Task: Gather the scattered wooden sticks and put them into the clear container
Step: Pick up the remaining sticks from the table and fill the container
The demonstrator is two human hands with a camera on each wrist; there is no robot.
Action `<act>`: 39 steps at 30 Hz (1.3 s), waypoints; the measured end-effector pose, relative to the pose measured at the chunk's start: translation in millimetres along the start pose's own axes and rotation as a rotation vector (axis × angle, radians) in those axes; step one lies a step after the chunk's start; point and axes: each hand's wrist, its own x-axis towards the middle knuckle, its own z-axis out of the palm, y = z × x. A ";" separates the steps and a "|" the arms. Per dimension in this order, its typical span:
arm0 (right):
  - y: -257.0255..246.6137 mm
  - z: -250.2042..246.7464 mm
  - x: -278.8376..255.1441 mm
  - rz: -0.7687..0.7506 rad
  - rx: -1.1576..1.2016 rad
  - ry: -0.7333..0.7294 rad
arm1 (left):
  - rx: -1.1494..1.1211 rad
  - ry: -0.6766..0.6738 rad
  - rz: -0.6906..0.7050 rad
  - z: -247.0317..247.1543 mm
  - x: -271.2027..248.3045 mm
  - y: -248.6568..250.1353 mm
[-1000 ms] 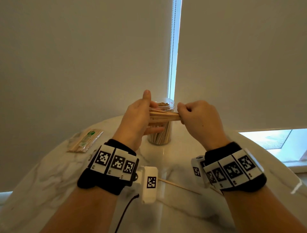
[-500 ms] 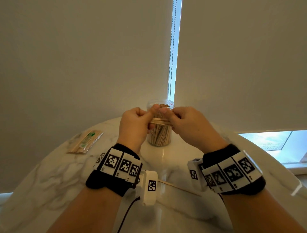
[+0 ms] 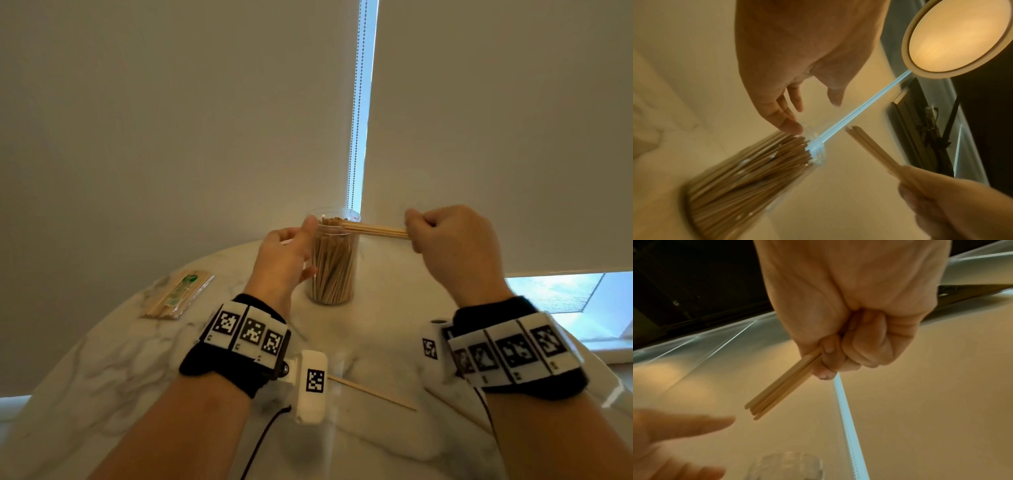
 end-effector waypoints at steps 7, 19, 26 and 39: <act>-18.5 12.4 48.0 0.018 -0.147 -0.019 | 0.487 -0.110 0.090 13.3 51.5 -11.6; -97.6 66.8 102.1 -0.530 -0.881 -0.543 | 0.425 -0.141 0.175 25.6 79.5 -47.5; -87.4 82.5 119.0 -0.214 -0.567 -0.710 | 0.423 -0.123 0.168 26.3 80.1 -49.5; -81.4 83.6 119.1 -0.269 -0.554 -0.734 | 0.414 -0.111 0.166 27.1 77.0 -47.7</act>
